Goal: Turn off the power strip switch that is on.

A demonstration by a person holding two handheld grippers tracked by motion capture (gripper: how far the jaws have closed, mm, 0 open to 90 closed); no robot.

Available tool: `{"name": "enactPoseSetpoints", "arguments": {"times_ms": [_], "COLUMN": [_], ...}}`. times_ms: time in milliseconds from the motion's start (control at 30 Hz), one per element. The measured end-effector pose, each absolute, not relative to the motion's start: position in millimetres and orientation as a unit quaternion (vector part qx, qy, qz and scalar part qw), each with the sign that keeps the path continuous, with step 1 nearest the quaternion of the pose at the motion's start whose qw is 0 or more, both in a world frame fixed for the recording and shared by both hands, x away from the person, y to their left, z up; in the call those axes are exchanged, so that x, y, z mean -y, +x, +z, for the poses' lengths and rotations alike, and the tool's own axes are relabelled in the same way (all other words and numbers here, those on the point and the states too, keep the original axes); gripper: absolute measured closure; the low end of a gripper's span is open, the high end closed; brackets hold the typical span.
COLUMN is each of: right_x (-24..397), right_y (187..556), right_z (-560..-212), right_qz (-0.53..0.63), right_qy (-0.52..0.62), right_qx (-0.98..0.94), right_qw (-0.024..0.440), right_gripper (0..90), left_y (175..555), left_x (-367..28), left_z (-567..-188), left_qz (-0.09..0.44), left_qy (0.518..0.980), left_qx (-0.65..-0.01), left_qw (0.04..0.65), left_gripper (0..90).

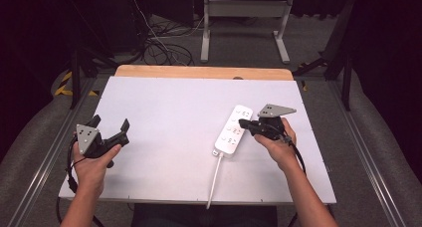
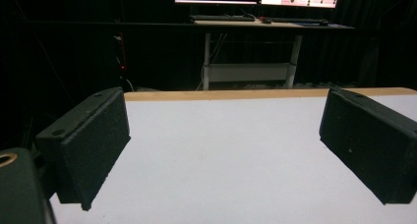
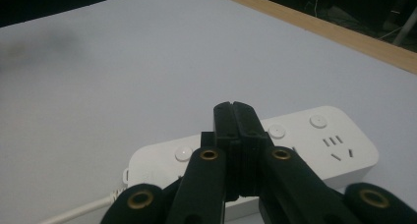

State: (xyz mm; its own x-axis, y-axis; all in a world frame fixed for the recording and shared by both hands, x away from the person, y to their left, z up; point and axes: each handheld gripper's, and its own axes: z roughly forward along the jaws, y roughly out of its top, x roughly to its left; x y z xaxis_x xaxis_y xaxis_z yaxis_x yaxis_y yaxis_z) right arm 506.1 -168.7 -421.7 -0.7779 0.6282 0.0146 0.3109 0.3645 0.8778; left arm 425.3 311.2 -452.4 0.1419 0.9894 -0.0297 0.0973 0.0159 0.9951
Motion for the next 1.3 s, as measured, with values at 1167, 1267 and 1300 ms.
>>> {"name": "enactPoseSetpoints", "arguments": {"times_ms": [1167, 1267, 1300], "right_x": [111.6, 112.4, 112.9], "right_y": [518.9, 519.9, 519.9], "right_z": [-456.9, -459.7, -460.4], "right_qz": [0.385, 0.385, 0.388], "right_qy": [0.273, 0.284, 0.286], "right_qx": [-0.873, -0.870, -0.868], "right_qw": [0.126, 0.117, 0.117], "right_gripper": [90.0, 90.0, 90.0], "left_y": [425.5, 425.3, 425.2], "left_x": [-309.7, -309.7, -309.4], "left_z": [-454.1, -453.9, -453.8], "left_qz": [0.436, 0.435, 0.435], "left_qy": [0.562, 0.561, 0.560], "left_qx": [-0.488, -0.488, -0.489], "left_qw": [0.506, 0.508, 0.508], "left_gripper": [5.3, 5.2, 5.2]}}
